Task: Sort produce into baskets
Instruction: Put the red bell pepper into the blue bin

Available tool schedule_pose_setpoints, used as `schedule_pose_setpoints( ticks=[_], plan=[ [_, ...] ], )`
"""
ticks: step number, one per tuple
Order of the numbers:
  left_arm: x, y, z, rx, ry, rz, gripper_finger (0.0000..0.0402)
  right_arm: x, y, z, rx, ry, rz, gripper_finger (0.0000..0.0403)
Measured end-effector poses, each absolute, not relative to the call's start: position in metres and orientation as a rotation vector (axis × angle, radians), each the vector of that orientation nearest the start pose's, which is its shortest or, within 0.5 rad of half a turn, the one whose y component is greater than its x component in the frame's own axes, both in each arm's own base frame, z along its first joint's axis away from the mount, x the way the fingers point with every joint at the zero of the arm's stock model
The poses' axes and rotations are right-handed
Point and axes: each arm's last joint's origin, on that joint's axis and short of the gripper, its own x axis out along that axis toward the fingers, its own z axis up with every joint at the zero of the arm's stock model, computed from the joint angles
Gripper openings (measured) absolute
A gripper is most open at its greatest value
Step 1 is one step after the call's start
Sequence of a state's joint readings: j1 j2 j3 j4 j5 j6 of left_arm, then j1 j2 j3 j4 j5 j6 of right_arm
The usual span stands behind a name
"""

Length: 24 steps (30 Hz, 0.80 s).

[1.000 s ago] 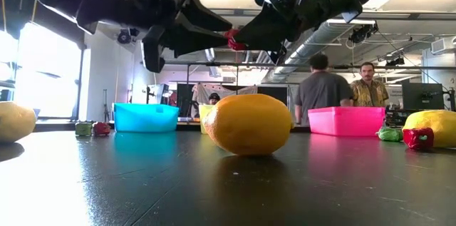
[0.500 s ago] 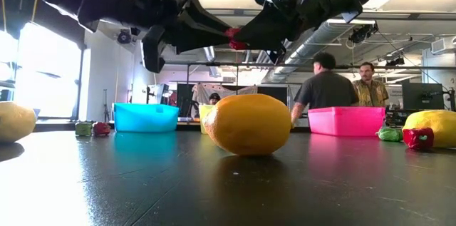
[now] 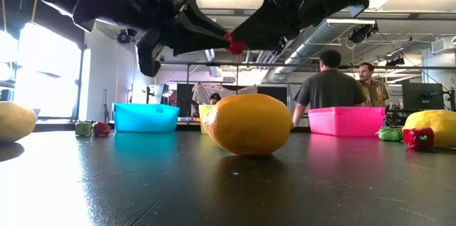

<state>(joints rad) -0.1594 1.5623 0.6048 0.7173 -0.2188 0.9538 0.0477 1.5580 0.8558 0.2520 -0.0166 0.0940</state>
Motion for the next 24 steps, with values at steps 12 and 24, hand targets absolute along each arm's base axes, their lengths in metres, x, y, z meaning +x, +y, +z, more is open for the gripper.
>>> schedule_pose_setpoints(
  ticks=[12,24],
  plan=[
    [0.298,-0.001,0.180,0.827,0.359,0.140,0.0044,0.317,0.013,0.232,0.049,0.434,-0.044,0.0204],
    [0.272,0.085,0.181,0.461,0.520,0.328,0.0044,0.310,0.007,0.222,-0.031,0.553,-0.229,0.0161]
  ],
)
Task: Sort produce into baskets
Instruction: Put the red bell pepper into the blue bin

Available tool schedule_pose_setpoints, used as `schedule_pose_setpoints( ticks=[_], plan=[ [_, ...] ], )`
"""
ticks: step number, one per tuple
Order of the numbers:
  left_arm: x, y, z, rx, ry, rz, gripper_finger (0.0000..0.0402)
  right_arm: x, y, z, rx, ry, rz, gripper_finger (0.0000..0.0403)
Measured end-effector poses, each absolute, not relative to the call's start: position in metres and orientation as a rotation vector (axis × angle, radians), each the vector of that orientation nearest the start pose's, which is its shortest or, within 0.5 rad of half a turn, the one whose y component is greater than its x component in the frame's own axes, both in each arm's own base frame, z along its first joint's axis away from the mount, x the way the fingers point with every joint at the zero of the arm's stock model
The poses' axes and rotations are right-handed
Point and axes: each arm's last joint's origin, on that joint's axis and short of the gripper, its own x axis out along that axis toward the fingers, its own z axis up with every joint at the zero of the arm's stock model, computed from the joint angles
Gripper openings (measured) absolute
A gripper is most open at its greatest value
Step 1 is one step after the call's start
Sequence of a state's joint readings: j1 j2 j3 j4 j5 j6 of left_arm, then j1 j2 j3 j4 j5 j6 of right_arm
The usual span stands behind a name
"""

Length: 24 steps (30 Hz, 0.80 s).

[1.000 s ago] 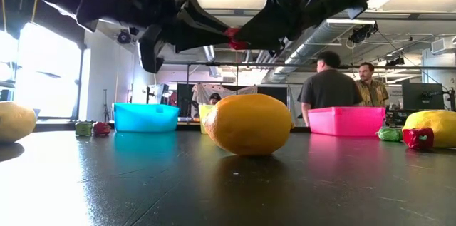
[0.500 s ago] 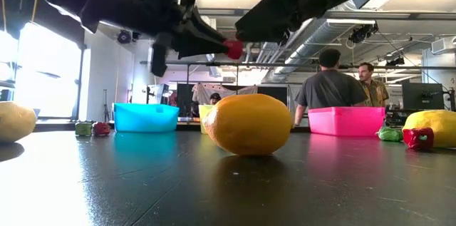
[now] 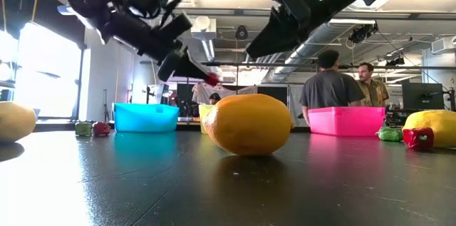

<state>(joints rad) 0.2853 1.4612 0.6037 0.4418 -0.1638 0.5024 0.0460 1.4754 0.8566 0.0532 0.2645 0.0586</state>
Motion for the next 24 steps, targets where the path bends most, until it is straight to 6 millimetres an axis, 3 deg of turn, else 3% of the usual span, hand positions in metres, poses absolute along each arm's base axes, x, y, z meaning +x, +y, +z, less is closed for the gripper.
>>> schedule_pose_setpoints(
  ticks=[9,15,24],
  plan=[
    [0.223,0.137,0.195,0.192,0.623,0.533,0.0044,0.309,0.006,0.220,-0.049,0.576,-0.242,0.0008],
    [0.194,0.166,0.203,0.082,0.612,0.710,0.0044,0.309,0.006,0.220,-0.050,0.578,-0.237,0.0023],
    [0.179,0.198,0.165,-0.076,0.740,0.751,0.0044,0.309,0.007,0.220,-0.043,0.579,-0.216,0.0004]
  ],
)
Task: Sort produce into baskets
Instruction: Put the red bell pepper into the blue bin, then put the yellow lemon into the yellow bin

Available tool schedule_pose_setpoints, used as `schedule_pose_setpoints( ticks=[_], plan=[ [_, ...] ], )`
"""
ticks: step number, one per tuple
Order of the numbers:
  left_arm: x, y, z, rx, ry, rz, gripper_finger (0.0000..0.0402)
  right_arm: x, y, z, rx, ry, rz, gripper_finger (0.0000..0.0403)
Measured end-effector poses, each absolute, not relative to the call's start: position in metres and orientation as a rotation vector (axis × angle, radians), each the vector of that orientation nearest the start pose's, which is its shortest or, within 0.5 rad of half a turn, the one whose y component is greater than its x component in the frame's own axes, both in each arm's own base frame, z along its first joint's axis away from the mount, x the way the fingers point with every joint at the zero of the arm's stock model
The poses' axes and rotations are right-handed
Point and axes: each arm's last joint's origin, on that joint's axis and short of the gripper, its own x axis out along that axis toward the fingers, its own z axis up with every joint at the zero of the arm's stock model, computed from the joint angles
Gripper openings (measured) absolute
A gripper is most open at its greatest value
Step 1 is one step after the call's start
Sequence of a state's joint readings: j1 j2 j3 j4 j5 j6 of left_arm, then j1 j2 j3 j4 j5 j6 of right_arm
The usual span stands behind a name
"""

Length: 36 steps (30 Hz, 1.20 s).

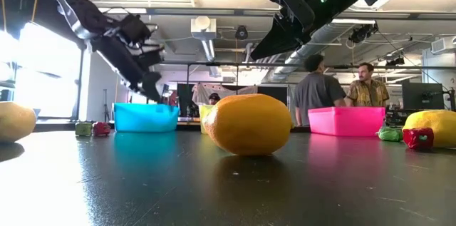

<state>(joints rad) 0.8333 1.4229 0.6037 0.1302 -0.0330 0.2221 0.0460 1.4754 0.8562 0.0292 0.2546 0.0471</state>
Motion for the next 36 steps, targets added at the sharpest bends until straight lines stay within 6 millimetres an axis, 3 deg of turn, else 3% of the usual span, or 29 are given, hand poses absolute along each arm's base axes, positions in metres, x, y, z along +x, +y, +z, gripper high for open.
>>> schedule_pose_setpoints(
  ticks=[12,24,36],
  plan=[
    [0.172,0.215,0.145,-0.114,0.774,0.801,0.0044,0.309,-0.001,0.220,-0.008,0.576,-0.248,0.0000],
    [0.169,0.220,0.139,-0.111,0.789,0.812,0.0046,0.309,-0.001,0.219,-0.005,0.578,-0.251,0.0000],
    [0.171,0.221,0.142,-0.076,0.771,0.801,0.0108,0.309,-0.001,0.219,-0.003,0.582,-0.252,0.0000]
  ],
)
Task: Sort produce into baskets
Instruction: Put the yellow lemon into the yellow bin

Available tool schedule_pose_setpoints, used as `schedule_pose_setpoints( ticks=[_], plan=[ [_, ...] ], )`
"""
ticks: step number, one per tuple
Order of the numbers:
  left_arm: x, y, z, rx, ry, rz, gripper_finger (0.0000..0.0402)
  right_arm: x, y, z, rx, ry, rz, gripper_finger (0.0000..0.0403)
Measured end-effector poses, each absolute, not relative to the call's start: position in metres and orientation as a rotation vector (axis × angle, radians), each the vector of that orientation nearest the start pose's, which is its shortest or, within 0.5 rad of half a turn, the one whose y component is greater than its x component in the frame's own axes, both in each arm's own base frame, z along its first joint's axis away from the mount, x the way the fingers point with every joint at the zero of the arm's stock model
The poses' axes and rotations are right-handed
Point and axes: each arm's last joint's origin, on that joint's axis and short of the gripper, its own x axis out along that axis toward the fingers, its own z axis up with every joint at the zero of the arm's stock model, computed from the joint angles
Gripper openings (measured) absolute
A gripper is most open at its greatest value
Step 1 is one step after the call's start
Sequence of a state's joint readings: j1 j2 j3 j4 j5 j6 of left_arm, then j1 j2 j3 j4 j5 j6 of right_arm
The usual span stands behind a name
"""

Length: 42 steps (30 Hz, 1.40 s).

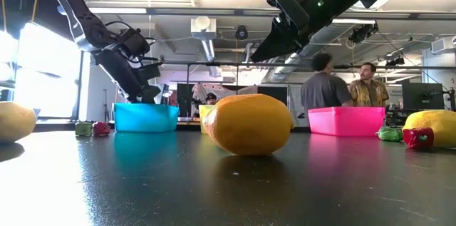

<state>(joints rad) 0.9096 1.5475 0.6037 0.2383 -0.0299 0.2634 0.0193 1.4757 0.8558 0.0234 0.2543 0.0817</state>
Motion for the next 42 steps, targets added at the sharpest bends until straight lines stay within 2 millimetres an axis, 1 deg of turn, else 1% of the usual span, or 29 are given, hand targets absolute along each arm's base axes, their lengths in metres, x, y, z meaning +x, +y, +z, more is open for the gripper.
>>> schedule_pose_setpoints(
  ticks=[5,8,11,16,18,21,28,31,33,39,42],
  plan=[
    [0.171,0.221,0.143,-0.063,0.766,0.799,0.0140,0.308,-0.001,0.218,-0.004,0.589,-0.252,0.0000],
    [0.173,0.219,0.151,-0.025,0.735,0.789,0.0148,0.308,-0.001,0.218,-0.007,0.591,-0.251,0.0000],
    [0.178,0.212,0.162,0.029,0.706,0.763,0.0143,0.307,-0.001,0.217,-0.014,0.602,-0.251,0.0000],
    [0.188,0.194,0.183,0.096,0.629,0.711,0.0115,0.307,-0.002,0.217,-0.028,0.606,-0.275,0.0000],
    [0.192,0.182,0.188,0.142,0.609,0.655,0.0100,0.307,-0.002,0.217,-0.030,0.607,-0.278,0.0000],
    [0.195,0.159,0.188,0.200,0.583,0.510,0.0071,0.307,-0.002,0.217,-0.029,0.610,-0.279,0.0000],
    [0.193,0.102,0.185,0.189,0.498,0.263,0.0007,0.307,-0.002,0.217,-0.029,0.613,-0.279,0.0000],
    [0.192,0.076,0.188,0.177,0.463,0.167,0.0003,0.307,-0.002,0.217,-0.029,0.613,-0.279,0.0000],
    [0.192,0.059,0.190,0.168,0.468,0.095,0.0003,0.307,-0.002,0.217,-0.029,0.613,-0.279,0.0000],
    [0.189,0.010,0.201,0.184,0.421,-0.123,0.0001,0.307,-0.002,0.217,-0.029,0.613,-0.279,0.0000],
    [0.187,-0.009,0.207,0.163,0.458,-0.186,0.0000,0.307,-0.002,0.217,-0.029,0.613,-0.279,0.0000]
  ],
)
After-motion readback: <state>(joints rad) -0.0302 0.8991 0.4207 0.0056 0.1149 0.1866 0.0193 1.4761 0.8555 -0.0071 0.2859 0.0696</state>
